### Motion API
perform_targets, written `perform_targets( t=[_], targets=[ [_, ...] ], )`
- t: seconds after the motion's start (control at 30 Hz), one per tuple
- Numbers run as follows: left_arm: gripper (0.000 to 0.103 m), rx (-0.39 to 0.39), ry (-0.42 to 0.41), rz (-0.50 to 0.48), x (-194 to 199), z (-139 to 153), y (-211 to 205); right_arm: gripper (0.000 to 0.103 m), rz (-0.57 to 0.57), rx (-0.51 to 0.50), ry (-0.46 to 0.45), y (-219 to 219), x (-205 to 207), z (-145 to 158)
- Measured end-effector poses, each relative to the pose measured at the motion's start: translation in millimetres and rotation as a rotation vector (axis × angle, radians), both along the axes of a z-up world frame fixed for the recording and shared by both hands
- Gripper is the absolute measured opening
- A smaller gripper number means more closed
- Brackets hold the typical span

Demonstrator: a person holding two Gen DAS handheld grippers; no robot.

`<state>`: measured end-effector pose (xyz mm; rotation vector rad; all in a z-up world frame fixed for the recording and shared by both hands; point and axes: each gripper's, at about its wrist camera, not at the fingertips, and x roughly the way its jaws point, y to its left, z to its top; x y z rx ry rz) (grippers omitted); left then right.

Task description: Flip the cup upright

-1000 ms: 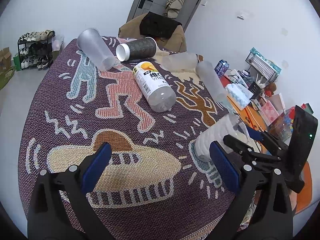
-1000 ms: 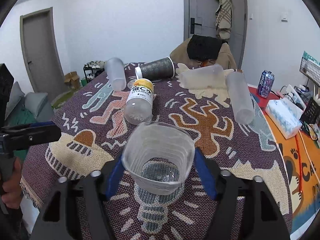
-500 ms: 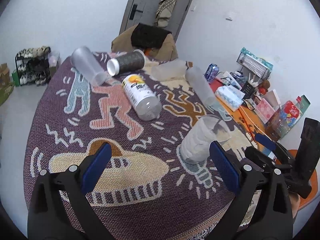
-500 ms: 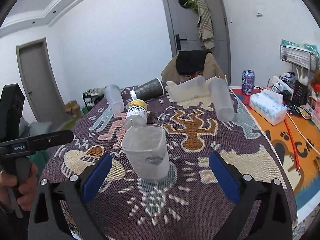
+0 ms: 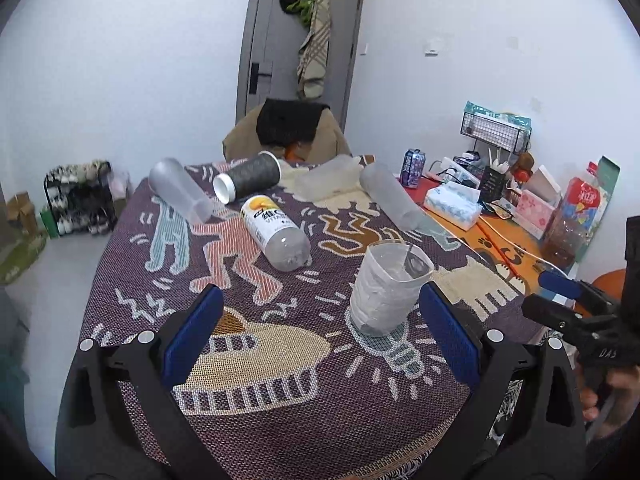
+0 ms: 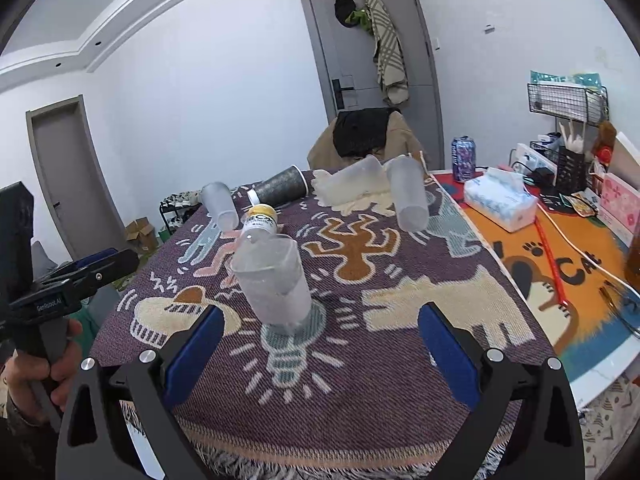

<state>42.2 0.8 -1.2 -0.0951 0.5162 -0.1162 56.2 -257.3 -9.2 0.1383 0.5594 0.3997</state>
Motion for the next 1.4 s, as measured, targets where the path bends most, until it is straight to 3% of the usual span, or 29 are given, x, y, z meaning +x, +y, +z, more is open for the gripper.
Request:
perform_targets(
  t=[0.3, 0.63, 1.4],
  targets=[
    [0.097, 0.056, -0.057, 0.007, -22.2, 3.2, -19.5, 0.095, 0.024, 0.011, -0.020, -9.0, -19.5, 2.7],
    [0.097, 0.048, -0.087, 0.041, -31.8, 2.1, -20.7, 0.095, 0.063, -0.016, -0.022, -1.1, -22.9, -2.0],
    [0.097, 0.079, -0.082, 0.058, -35.0, 2.1, -21.7, 0.095, 0.045, -0.006, 0.000, -1.8, -17.9, -5.0]
  ],
)
